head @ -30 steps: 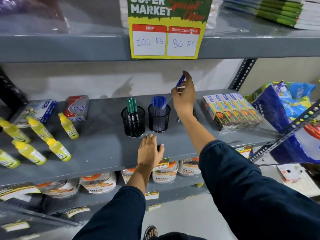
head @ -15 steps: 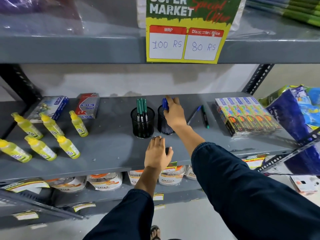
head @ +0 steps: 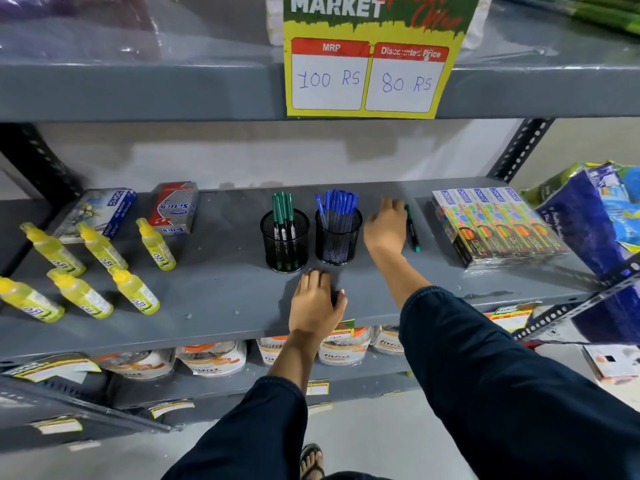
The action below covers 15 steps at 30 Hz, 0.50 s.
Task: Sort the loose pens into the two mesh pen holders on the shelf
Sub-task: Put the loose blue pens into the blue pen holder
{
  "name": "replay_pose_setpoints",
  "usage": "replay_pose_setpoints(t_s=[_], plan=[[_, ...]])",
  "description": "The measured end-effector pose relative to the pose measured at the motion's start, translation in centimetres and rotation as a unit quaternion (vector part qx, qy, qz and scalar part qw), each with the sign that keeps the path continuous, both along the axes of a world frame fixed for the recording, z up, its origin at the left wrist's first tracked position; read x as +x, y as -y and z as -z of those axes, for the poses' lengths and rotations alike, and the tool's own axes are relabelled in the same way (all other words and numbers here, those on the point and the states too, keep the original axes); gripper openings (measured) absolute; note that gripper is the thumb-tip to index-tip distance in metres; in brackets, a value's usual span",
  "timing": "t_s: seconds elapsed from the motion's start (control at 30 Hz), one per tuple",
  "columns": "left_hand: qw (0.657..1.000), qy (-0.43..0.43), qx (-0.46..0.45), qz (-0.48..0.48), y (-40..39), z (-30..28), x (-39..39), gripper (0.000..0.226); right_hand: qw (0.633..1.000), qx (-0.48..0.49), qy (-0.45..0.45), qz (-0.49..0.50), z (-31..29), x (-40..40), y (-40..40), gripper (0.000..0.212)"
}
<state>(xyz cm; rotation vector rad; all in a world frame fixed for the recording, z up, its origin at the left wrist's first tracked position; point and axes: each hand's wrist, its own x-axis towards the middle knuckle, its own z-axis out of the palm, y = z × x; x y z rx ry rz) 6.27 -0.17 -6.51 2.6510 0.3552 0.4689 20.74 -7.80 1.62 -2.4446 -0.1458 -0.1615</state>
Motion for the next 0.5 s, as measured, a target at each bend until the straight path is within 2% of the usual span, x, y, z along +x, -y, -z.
replay_pose_setpoints(t_s=[0.1,0.2,0.33,0.5], plan=[[1.000,0.005,-0.004,0.005,0.0,0.1,0.1,0.043,0.974,-0.171,-0.129,-0.069,2.8,0.6,2.0,0.049],[1.000,-0.015,-0.016,0.012,0.0,0.1,0.1,0.049,0.948,-0.234,-0.177,-0.122,4.5,0.5,3.1,0.052],[0.999,-0.031,-0.004,0.009,-0.1,0.3,0.3,0.051,0.963,-0.207,-0.116,-0.130,5.2,-0.5,3.7,0.046],[0.999,-0.042,0.013,0.001,0.1,0.3,0.3,0.045,0.973,-0.206,0.054,-0.089,5.6,-3.5,4.4,0.034]])
